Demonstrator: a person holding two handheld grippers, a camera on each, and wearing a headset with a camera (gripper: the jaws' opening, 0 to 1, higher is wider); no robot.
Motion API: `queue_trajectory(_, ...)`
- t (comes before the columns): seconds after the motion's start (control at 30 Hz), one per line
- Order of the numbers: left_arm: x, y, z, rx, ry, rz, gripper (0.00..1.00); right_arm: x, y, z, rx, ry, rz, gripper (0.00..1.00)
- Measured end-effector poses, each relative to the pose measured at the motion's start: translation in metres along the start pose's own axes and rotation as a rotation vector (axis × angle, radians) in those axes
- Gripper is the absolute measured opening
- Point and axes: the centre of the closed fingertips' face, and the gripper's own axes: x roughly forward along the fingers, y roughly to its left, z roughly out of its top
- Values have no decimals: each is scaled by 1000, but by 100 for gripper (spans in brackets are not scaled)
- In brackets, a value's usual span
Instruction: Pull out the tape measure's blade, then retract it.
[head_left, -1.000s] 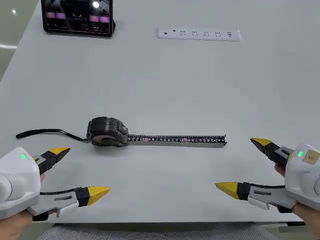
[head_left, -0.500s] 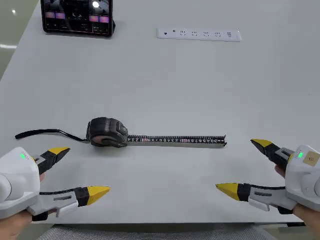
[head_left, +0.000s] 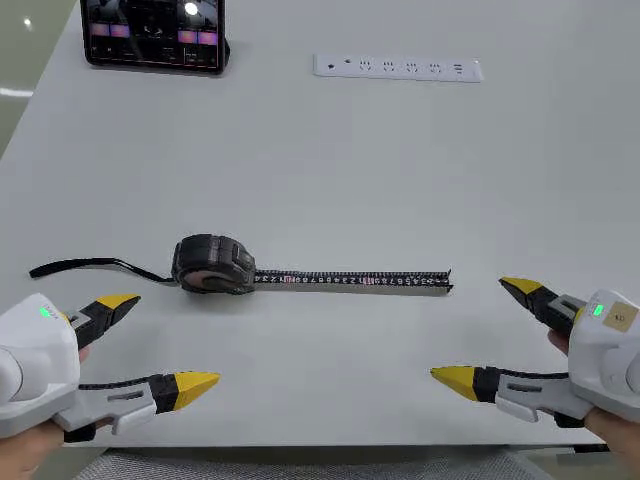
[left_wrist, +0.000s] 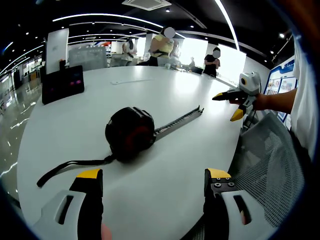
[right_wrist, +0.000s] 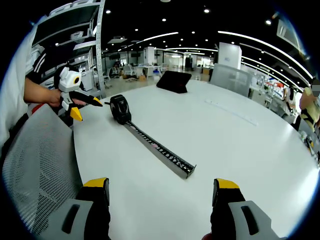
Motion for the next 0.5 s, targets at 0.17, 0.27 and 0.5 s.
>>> queue_trajectory(0.17,0,0,1,-1,-1,1,80,0,0,0,1,-1,0,84)
queue_trajectory(0.27,0,0,0,0,0,2,80,0,0,-1,1,0,0,84)
queue_trajectory(0.5,0,0,0,-1,1,3,80,-1,0,-1,0,1,0,84)
